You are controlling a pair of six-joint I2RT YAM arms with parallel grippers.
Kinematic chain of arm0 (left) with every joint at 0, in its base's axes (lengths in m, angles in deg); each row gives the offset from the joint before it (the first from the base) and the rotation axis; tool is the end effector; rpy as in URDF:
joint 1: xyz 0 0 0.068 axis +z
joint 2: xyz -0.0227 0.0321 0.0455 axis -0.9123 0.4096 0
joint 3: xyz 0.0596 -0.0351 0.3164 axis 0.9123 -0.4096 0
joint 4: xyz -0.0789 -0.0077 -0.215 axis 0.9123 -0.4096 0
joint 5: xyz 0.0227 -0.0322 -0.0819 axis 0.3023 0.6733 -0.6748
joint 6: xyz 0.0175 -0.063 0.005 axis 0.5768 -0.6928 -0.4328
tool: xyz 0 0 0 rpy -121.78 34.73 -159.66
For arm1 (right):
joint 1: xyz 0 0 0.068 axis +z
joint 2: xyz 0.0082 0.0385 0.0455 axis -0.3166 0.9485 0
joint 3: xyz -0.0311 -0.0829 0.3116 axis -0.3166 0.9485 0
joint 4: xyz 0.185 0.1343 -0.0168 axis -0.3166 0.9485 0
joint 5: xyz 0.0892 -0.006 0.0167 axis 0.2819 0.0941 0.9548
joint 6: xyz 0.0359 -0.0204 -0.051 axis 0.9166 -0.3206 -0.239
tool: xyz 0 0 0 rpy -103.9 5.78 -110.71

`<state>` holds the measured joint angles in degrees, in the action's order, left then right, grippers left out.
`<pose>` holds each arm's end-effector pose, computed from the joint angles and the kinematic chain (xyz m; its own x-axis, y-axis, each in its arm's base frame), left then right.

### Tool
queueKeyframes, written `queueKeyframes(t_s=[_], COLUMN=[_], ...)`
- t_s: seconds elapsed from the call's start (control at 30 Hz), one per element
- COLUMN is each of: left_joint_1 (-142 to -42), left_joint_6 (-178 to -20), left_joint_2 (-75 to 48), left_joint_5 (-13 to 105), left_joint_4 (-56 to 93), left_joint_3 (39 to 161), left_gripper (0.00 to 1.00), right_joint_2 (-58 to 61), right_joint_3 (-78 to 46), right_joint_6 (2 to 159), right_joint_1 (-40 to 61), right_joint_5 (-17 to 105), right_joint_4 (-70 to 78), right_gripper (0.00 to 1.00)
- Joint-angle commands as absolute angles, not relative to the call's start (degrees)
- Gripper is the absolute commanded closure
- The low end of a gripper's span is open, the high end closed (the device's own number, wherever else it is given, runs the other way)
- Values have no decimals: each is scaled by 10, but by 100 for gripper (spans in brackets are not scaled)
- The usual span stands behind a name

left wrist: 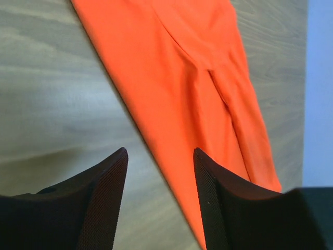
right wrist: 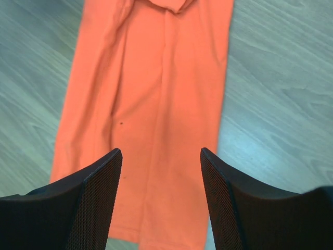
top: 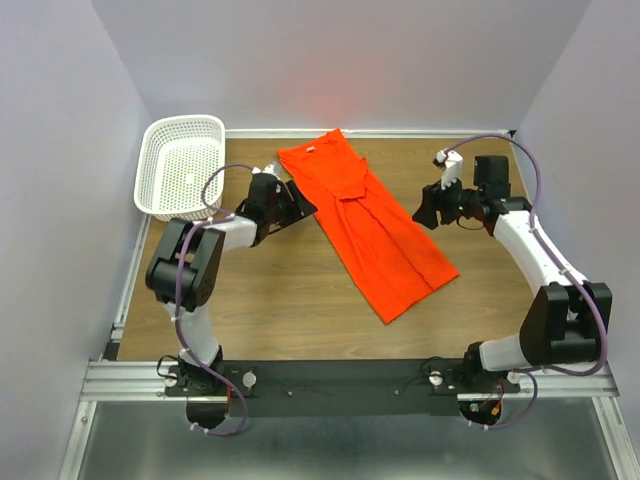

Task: Fold and stack the t-shirts
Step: Fold the tshirt

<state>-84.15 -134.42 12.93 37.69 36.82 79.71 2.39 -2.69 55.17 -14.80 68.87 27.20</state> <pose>0.3501 -0.1313 0.2431 -0.7045 -0.5028 -0.5009 0.0339 0.6811 -0.7314 0.2774 0.0455 0.3295 -0.5221 -0.3004 -0.7983 -0.6345 0.7622 0.1282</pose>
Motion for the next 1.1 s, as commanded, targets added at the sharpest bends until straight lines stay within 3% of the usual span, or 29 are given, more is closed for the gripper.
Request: queueKeyframes(t_s=[0.0, 0.33, 0.43, 0.5, 0.67, 1.07], left_joint_1=[-854, -869, -871, -871, -859, -794], left_joint_6=[-1337, -1281, -1276, -1269, -1248, -1194], left_joint_2=[199, 354, 364, 360, 337, 299], left_joint_5=[452, 494, 504, 516, 537, 488], left_joint_4=[275, 81, 81, 76, 53, 22], left_joint_3=[896, 1068, 1071, 1071, 1064, 1061], left_gripper=[40, 57, 68, 82, 96, 97], right_joint_2=[-7, -10, -14, -17, -21, -21], right_joint_3=[-12, -6, -3, -1, 0, 4], right_joint_6=[586, 593, 594, 595, 594, 582], right_joint_1=[-177, -214, -220, -228, -234, -234], right_joint_5=[757, 787, 789, 794, 801, 804], right_joint_4=[266, 265, 266, 266, 266, 268], right_gripper=[30, 30, 30, 30, 30, 30])
